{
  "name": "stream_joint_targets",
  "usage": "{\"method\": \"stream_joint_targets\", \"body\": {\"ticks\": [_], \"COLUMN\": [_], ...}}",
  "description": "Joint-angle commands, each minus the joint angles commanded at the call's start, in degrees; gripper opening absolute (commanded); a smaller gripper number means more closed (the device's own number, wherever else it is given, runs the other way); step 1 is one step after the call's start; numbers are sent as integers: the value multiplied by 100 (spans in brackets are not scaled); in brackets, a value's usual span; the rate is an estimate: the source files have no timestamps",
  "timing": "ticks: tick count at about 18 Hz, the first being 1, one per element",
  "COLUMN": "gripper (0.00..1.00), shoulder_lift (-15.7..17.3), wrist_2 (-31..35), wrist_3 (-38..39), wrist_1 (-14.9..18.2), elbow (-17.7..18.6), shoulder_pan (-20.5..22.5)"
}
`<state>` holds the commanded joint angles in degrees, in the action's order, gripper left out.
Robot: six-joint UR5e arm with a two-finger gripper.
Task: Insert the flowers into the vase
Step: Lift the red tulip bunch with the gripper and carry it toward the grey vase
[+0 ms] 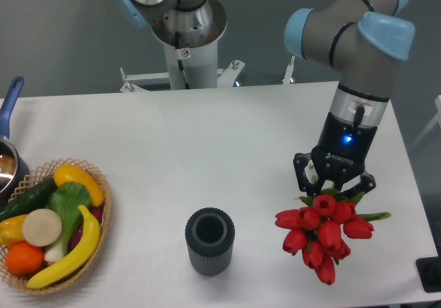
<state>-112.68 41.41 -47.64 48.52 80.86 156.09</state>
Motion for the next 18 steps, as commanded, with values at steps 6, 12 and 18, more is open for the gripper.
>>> {"method": "stream_joint_targets", "body": {"ticks": [6, 12, 18], "gripper": [1, 5, 8], "shoulder_lift": [18, 44, 18], "wrist_2": [-914, -2144, -2867], "wrist_3": [88, 150, 80], "wrist_1": [-78, -579, -843], "elbow": [0, 26, 9], "shoulder_pan": [-35, -105, -193]}}
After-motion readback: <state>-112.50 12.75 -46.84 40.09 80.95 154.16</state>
